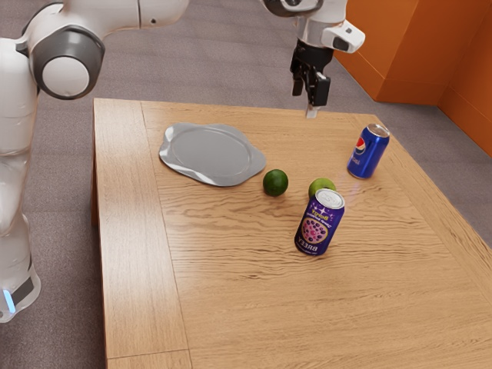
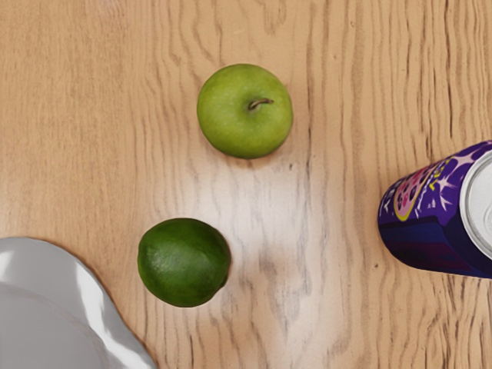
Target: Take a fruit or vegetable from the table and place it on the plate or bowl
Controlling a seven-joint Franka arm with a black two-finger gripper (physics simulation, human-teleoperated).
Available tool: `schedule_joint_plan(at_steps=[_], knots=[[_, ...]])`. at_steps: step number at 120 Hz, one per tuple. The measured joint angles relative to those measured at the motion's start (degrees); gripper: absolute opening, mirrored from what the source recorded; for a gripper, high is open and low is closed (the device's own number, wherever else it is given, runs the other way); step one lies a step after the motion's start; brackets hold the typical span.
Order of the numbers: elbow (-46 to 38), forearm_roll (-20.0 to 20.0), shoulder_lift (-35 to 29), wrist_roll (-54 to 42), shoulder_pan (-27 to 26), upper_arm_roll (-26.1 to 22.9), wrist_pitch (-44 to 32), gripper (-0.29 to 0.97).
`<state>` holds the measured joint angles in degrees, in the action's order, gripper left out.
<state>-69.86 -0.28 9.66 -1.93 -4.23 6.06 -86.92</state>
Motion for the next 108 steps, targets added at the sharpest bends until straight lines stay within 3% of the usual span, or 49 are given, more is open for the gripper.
schedule_joint_plan(at_steps=[48, 82, 108], knots=[[0.1, -0.5, -1.7, -1.4, 0.6, 0.4, 3.7, 0.68], [-0.4, 1.5, -3.3, -11.1, 0.6, 0.4, 8.5, 0.68], [-3.7, 1.2, -3.7, -18.4, 0.6, 0.2, 7.4, 0.68]])
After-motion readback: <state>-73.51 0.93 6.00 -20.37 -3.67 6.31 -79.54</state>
